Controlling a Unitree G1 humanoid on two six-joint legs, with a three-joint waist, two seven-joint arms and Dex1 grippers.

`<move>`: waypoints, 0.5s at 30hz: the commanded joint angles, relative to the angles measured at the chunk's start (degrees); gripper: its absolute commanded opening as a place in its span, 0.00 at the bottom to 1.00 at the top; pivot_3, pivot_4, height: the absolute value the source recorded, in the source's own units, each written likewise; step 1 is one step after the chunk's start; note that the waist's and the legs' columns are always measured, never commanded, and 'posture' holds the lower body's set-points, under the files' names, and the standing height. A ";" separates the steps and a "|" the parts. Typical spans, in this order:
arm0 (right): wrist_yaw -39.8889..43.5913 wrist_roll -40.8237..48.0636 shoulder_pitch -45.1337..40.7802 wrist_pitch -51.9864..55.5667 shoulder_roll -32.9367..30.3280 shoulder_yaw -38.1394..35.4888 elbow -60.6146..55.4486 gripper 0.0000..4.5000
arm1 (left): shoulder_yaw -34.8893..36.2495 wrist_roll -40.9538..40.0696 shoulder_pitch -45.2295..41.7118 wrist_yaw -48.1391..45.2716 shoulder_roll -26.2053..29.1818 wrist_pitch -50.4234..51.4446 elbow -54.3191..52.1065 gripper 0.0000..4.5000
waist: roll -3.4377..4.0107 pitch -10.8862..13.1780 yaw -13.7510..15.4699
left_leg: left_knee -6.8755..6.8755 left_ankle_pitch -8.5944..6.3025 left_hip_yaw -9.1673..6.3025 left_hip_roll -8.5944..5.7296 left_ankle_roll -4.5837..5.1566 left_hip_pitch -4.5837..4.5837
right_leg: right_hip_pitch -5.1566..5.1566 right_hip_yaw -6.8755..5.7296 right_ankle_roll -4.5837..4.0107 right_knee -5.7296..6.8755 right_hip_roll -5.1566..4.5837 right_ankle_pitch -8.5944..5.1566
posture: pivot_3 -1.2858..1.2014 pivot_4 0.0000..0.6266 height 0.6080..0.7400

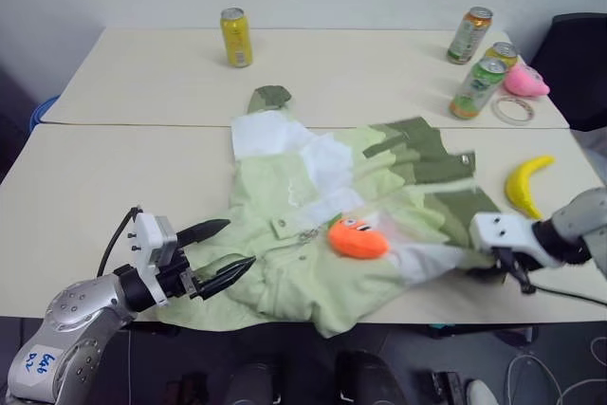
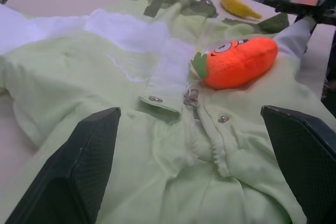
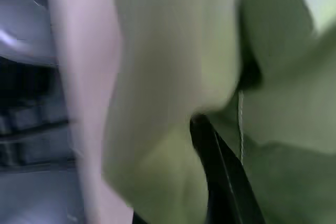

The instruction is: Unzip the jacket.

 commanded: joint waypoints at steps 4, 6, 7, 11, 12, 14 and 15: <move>-1.80 11.31 12.05 12.86 -3.57 -9.70 -19.65 0.01 | 0.88 2.00 -0.92 -1.69 2.77 -0.37 2.25 1.00 | 0.00 0.01 0.12 | -0.07 -0.04 -0.01 0.02 -0.05 0.02 | -0.04 0.02 -0.01 -0.02 0.01 0.00 | 0.52 0.24 1.00; -3.81 14.37 15.11 14.64 -1.32 -13.64 -21.53 0.01 | 0.76 3.08 -1.57 -1.93 3.43 -0.95 3.67 1.00 | 0.00 0.01 0.21 | -0.07 -0.04 -0.03 0.01 -0.05 -0.02 | -0.05 0.00 -0.01 -0.06 0.01 0.00 | 0.52 0.24 1.00; -3.72 14.65 16.74 12.85 -0.81 -15.02 -21.15 0.01 | 0.70 3.23 -1.91 -2.05 3.47 -1.09 4.10 1.00 | -0.03 0.00 0.28 | -0.07 -0.04 -0.03 0.00 -0.04 -0.02 | -0.04 0.01 -0.01 -0.08 0.01 0.00 | 0.52 0.24 1.00; -2.49 13.01 22.62 -1.71 3.12 -21.52 -13.23 0.22 | 0.08 1.31 -3.32 -3.76 3.30 0.25 5.12 1.00 | -0.06 0.00 0.87 | -0.05 -0.03 -0.02 -0.11 0.04 -0.04 | 0.00 -0.01 0.00 -0.12 -0.03 0.00 | 0.52 0.24 1.00; -1.04 14.74 23.48 -3.09 3.83 -23.80 -11.86 0.29 | -0.12 0.93 -3.49 -4.32 3.39 0.62 5.33 1.00 | -0.06 0.00 0.96 | -0.05 -0.02 0.00 -0.15 0.08 -0.04 | 0.00 0.01 0.02 -0.11 -0.05 0.01 | 0.52 0.24 1.00; -1.61 19.58 23.74 1.52 4.80 -29.43 -10.09 0.44 | -0.49 0.47 -4.15 -5.53 3.45 0.96 6.08 1.00 | -0.09 0.01 1.25 | -0.05 0.01 0.00 -0.17 0.12 -0.03 | 0.01 0.01 0.03 -0.10 -0.06 0.02 | 0.52 0.24 1.00; -1.84 20.96 24.18 4.63 4.22 -31.21 -10.04 0.51 | -0.49 0.24 -4.38 -5.91 3.40 1.18 6.37 1.00 | -0.07 0.02 1.32 | -0.02 0.01 0.00 -0.16 0.12 -0.03 | 0.02 0.01 0.04 -0.07 -0.05 0.02 | 0.52 0.24 1.00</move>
